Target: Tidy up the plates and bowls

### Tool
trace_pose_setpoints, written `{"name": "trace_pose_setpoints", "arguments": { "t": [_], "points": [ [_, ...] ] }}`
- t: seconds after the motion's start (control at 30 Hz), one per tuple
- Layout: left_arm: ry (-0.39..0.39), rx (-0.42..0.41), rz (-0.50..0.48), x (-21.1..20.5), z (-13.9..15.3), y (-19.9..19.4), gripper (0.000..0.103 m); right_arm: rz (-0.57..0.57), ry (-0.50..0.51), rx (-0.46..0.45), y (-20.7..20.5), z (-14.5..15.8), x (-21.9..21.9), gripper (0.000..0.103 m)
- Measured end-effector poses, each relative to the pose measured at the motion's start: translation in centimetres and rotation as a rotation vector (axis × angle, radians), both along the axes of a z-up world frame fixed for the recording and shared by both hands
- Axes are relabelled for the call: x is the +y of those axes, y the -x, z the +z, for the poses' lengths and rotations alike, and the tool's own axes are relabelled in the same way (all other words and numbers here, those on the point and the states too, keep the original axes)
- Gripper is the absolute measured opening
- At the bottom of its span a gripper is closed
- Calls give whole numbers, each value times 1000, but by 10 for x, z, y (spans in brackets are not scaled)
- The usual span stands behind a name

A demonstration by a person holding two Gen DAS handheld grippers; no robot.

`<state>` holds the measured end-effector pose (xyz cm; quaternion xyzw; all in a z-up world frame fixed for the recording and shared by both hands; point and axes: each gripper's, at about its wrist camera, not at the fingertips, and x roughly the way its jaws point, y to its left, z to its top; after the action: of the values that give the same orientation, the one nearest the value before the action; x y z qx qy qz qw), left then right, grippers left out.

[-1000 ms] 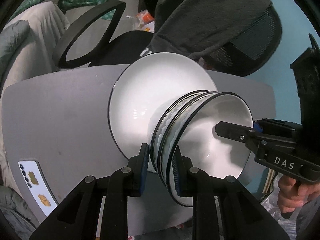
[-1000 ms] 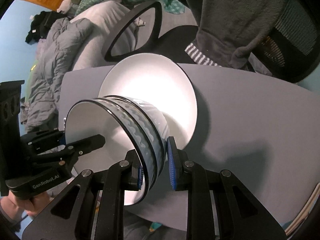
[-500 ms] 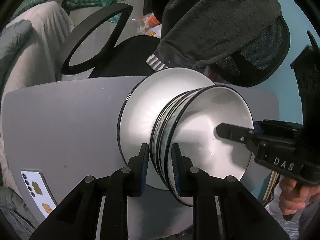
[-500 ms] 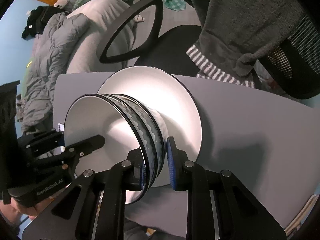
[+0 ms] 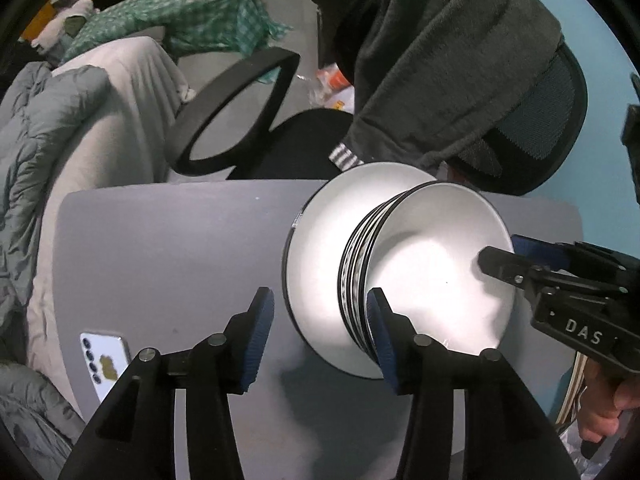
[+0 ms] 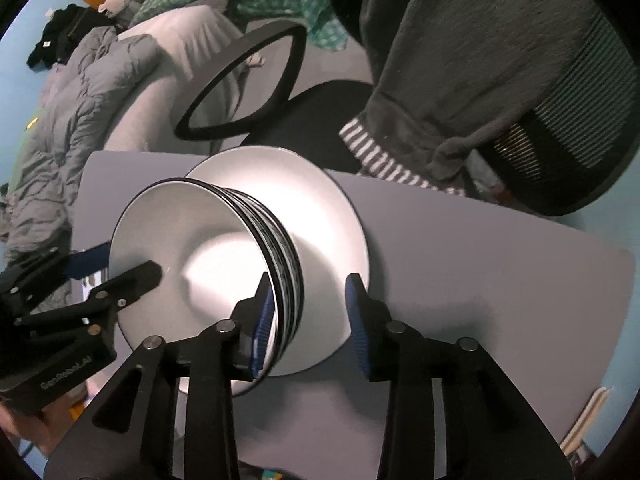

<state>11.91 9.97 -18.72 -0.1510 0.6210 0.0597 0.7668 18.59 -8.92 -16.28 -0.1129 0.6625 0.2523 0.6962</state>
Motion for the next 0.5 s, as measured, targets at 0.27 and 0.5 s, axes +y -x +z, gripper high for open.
{"name": "trace_pose_setpoints", "arguments": {
  "t": [0.27, 0.5],
  "points": [
    [-66, -123, 12, -5, 58, 30, 66, -14, 12, -161, 24, 59, -9, 54],
    [-72, -218, 37, -9, 109, 59, 81, -67, -31, -268, 48, 113, -21, 60]
  ]
}}
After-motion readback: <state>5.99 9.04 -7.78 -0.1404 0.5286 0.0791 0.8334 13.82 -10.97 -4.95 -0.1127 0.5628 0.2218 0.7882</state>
